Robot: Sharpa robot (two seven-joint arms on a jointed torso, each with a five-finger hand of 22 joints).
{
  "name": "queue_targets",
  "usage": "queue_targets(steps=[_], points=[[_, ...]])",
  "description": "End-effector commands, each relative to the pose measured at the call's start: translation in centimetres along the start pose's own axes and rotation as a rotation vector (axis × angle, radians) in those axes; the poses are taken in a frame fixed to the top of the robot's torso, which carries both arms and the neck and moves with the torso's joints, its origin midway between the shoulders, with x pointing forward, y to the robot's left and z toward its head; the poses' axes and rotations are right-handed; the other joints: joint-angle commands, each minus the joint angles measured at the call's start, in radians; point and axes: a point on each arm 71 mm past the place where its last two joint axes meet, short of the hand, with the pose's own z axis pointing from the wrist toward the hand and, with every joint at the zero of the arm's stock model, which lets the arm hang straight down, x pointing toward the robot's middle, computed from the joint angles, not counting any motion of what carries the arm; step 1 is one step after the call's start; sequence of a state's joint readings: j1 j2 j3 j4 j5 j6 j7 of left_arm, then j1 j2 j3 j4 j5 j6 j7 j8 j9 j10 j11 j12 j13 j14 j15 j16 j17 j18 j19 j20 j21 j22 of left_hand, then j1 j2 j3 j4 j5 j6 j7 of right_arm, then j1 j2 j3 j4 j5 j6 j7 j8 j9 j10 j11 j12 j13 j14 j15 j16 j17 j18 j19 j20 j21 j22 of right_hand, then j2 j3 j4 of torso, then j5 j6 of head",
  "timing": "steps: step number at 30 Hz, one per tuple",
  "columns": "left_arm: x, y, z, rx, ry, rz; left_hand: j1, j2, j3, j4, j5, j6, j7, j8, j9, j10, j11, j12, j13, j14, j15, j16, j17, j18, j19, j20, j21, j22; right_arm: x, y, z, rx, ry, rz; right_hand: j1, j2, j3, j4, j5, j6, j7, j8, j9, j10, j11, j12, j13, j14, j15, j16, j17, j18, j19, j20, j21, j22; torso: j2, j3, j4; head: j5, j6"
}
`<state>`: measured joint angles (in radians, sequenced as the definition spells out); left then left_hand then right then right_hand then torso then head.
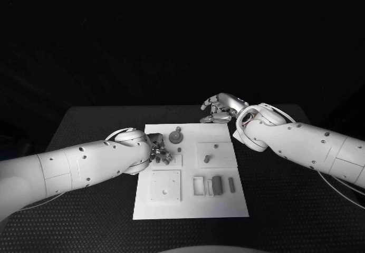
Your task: Assemble the parts on the task board
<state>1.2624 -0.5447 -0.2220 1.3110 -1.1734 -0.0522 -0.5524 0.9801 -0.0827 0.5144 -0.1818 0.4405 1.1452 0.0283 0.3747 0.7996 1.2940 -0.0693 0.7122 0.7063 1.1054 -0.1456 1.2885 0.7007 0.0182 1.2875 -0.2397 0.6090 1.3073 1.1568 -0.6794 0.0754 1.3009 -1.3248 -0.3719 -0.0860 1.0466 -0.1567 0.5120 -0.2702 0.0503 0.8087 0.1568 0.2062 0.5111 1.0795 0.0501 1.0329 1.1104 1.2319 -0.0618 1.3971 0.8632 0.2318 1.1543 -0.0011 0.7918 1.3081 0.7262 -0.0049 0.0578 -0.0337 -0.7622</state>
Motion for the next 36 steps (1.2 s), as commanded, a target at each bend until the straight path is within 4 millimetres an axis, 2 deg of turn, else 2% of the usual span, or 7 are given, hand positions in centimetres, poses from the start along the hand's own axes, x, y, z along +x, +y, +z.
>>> queue_targets(steps=[1,15,21,29,36], points=[[2.1,0.72,0.33,-0.055,0.137,0.088,0.021,0.014,0.095,-0.09,0.006,0.016,-0.001,-0.007,-0.001,-0.003,-0.006,0.006,-0.001,0.016,-0.027,0.005,-0.001,0.027,0.014,-0.023,0.004,0.02,0.09,0.1,-0.01,-0.008,0.011,0.0,-0.011,0.001,0.0,0.006,-0.002,0.001,0.006,0.002,-0.002,-0.006,-0.002,0.006,-0.001,-0.008,-0.001,-0.006,-0.001,0.03,-0.002,-0.005,-0.007,0.015,0.0,0.0001,0.0001,-0.001,-0.002],[2.21,0.86,0.08,-0.052,0.149,0.092,0.021,0.015,0.094,-0.091,0.006,0.015,0.0,-0.007,-0.002,-0.005,-0.006,0.006,-0.001,0.015,-0.026,0.006,-0.002,0.026,0.013,-0.023,0.005,0.02,0.08,0.06,-0.02,-0.007,0.011,0.0,-0.011,0.001,0.0,0.007,-0.002,0.001,0.006,0.002,-0.002,-0.006,-0.002,0.007,-0.002,-0.008,-0.001,-0.006,-0.001,0.03,-0.002,-0.005,-0.007,0.015,-0.001,-0.0011,0.0018,-0.005,-0.003],[2.1,0.82,-0.07,-0.054,0.159,0.103,0.021,0.015,0.094,-0.092,0.007,0.015,0.0,-0.007,-0.002,-0.005,-0.006,0.006,-0.001,0.015,-0.026,0.006,-0.002,0.026,0.013,-0.023,0.005,0.021,0.12,0.04,-0.02,-0.006,0.012,0.0,-0.011,0.002,0.0,0.006,-0.002,0.001,0.006,0.002,-0.002,-0.006,-0.002,0.007,-0.002,-0.008,-0.001,-0.006,-0.001,0.03,-0.002,-0.005,-0.007,0.015,-0.001,-0.0026,0.0013,-0.006,0.0],[1.99,0.78,-0.02,-0.062,0.174,0.119,0.021,0.016,0.094,-0.092,0.007,0.015,0.0,-0.007,-0.002,-0.005,-0.005,0.007,-0.001,0.015,-0.026,0.007,-0.002,0.026,0.012,-0.024,0.006,0.021,0.14,0.05,-0.01,-0.006,0.012,0.0,-0.011,0.002,0.0,0.006,-0.002,0.001,0.006,0.003,-0.002,-0.006,-0.002,0.007,-0.003,-0.008,-0.001,-0.006,-0.001,0.03,-0.002,-0.005,-0.007,0.015,-0.001,-0.0012,0.0013,-0.006,0.0],[1.54,0.84,0.05,-0.051,0.115,0.091,0.022,0.017,0.094,-0.093,0.007,0.014,0.0,-0.007,-0.002,-0.006,-0.005,0.007,-0.001,0.014,-0.026,0.007,-0.002,0.026,0.012,-0.024,0.006,0.021,0.13,0.03,-0.01,-0.006,0.011,0.0,-0.011,0.002,0.0,0.006,-0.002,0.001,0.006,0.003,-0.002,-0.007,-0.002,0.008,-0.003,-0.008,-0.001,-0.006,-0.002,0.03,-0.002,-0.005,-0.007,0.015,-0.001,-0.0004,0.001,-0.005,0.003]])
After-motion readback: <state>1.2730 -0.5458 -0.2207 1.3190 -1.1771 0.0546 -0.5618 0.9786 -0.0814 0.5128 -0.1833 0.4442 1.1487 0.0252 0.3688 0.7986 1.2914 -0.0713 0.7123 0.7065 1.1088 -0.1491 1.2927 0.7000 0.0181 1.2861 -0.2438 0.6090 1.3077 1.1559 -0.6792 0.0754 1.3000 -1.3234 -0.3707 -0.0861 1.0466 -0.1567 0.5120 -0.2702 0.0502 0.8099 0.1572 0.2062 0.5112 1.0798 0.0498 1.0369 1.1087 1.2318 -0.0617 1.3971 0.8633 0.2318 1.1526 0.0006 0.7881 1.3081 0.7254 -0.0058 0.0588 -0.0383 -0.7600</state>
